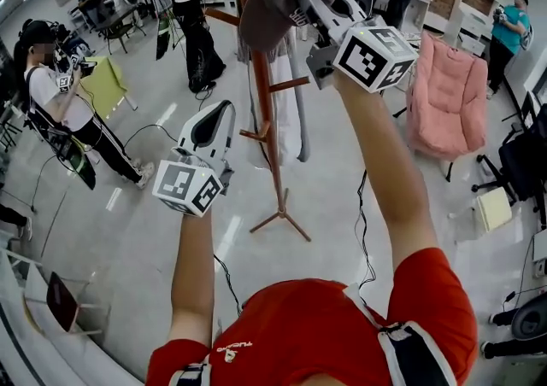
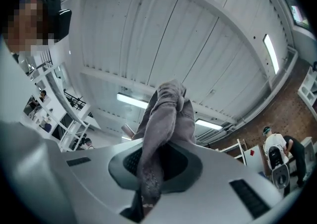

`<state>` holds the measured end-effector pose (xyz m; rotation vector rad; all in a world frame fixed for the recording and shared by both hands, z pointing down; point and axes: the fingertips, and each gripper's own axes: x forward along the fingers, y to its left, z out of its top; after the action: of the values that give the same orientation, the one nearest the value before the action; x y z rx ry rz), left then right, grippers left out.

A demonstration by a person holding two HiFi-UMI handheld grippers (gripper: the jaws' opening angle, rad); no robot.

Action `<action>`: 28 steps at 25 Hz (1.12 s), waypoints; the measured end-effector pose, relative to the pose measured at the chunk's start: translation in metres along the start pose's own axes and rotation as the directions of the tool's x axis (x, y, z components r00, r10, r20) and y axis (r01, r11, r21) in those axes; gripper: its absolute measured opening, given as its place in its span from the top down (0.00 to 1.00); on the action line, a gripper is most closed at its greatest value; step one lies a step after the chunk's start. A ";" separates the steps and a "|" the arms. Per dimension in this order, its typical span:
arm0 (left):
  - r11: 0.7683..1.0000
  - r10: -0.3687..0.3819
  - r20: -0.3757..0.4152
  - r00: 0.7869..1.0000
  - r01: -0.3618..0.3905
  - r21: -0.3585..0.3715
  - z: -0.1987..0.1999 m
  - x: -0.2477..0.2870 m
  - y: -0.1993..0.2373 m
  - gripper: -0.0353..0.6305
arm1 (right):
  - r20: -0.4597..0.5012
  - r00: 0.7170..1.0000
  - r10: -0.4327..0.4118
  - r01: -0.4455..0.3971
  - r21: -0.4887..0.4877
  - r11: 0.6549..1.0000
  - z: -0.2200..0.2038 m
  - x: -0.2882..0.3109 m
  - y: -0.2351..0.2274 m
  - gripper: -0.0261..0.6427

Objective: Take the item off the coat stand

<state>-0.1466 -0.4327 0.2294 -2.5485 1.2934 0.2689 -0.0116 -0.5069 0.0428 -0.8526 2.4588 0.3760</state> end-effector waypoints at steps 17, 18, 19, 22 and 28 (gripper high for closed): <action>0.999 -0.027 0.045 0.999 0.027 -0.019 0.008 0.002 -0.019 0.93 | -0.119 0.993 -0.019 0.000 -0.161 0.987 -0.001 -0.104 0.022 0.90; 0.999 -0.025 0.045 0.999 0.026 -0.020 0.007 0.002 -0.020 0.93 | -0.134 0.991 -0.015 -0.009 -0.175 0.984 -0.008 -0.112 0.027 0.90; 0.999 -0.024 0.045 0.999 0.024 -0.021 0.005 0.000 -0.021 0.93 | -0.148 0.989 -0.008 -0.021 -0.190 0.982 -0.014 -0.119 0.033 0.90; 1.000 -0.018 0.045 0.999 0.019 -0.025 0.000 -0.004 -0.024 0.93 | -0.191 0.981 0.024 -0.069 -0.232 0.970 -0.035 -0.137 0.056 0.90; 1.000 -0.001 0.041 0.999 0.001 -0.015 -0.006 -0.018 -0.027 0.93 | -0.219 0.974 0.061 -0.103 -0.189 0.977 -0.072 -0.170 0.087 0.90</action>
<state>-0.1348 -0.4056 0.2441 -2.5423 1.2797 0.3298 0.0208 -0.3851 0.2029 -0.9153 2.6943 0.5980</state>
